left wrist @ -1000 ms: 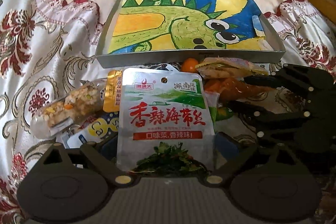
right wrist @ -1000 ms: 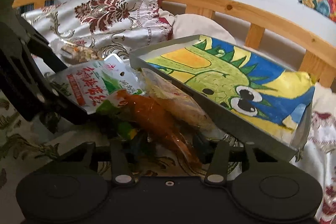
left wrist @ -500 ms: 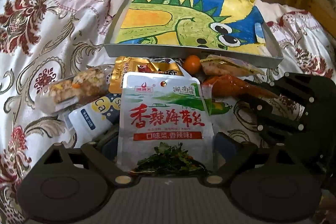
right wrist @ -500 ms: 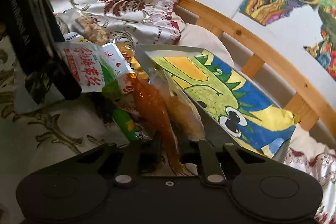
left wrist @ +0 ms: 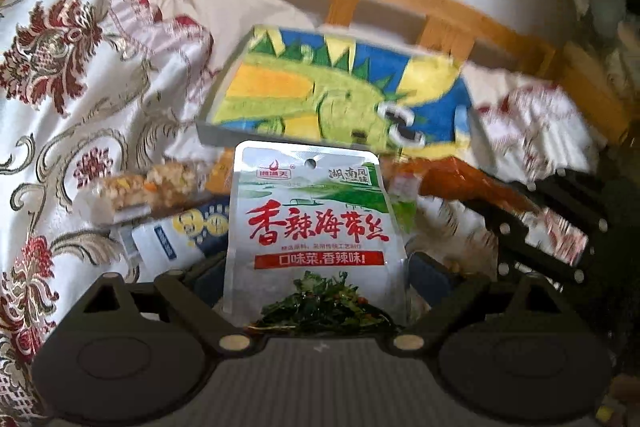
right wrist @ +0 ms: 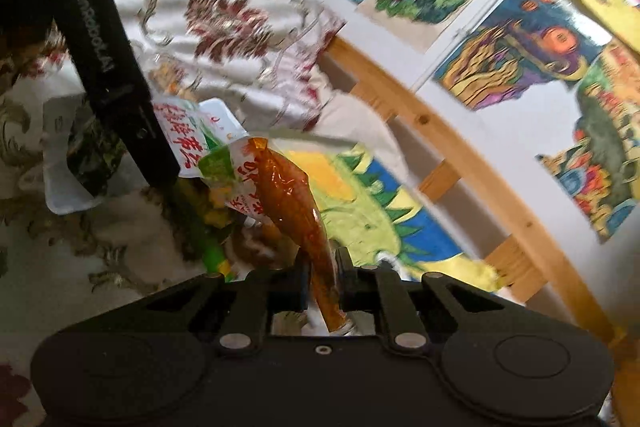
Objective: Organize snacks
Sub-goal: 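Lift the seaweed packet with the left tool while the right tool lifts the orange snack toward the tray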
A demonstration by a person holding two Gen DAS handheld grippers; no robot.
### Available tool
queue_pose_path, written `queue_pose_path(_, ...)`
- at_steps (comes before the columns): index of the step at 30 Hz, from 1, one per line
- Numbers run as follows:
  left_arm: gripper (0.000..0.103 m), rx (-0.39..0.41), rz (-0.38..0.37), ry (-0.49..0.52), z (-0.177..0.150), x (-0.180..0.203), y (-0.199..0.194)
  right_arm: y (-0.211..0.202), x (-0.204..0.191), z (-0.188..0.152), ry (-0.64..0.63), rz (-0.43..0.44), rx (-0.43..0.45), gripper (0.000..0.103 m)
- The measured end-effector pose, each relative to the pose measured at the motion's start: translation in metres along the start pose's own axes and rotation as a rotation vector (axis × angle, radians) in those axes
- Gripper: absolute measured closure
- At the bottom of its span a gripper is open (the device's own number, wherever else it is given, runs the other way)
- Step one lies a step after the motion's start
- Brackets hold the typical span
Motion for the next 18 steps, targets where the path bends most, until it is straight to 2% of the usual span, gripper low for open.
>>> queue_pose_path(10, 0.008, 0.164, -0.014, -0.035, 0.024, 0.002, -0.012, -0.007, 0.022, 0.006, 0.082, -0.076, 0.030, 0.090)
queue_pose_path(18, 0.007, 0.242, 0.016, -0.047, 0.051, 0.004, -0.009, -0.003, 0.044, 0.001, 0.180, -0.146, 0.026, 0.090)
Point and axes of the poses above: each gripper's, at about its wrist camera, not at the fingertips, and y roughly the way its jaws point, x to its right, z to its top, the point moved 4 cm from there along y, roughly the way its jaws point, and after that the axes turned 1 degree about -x, right-handed, at the moved point
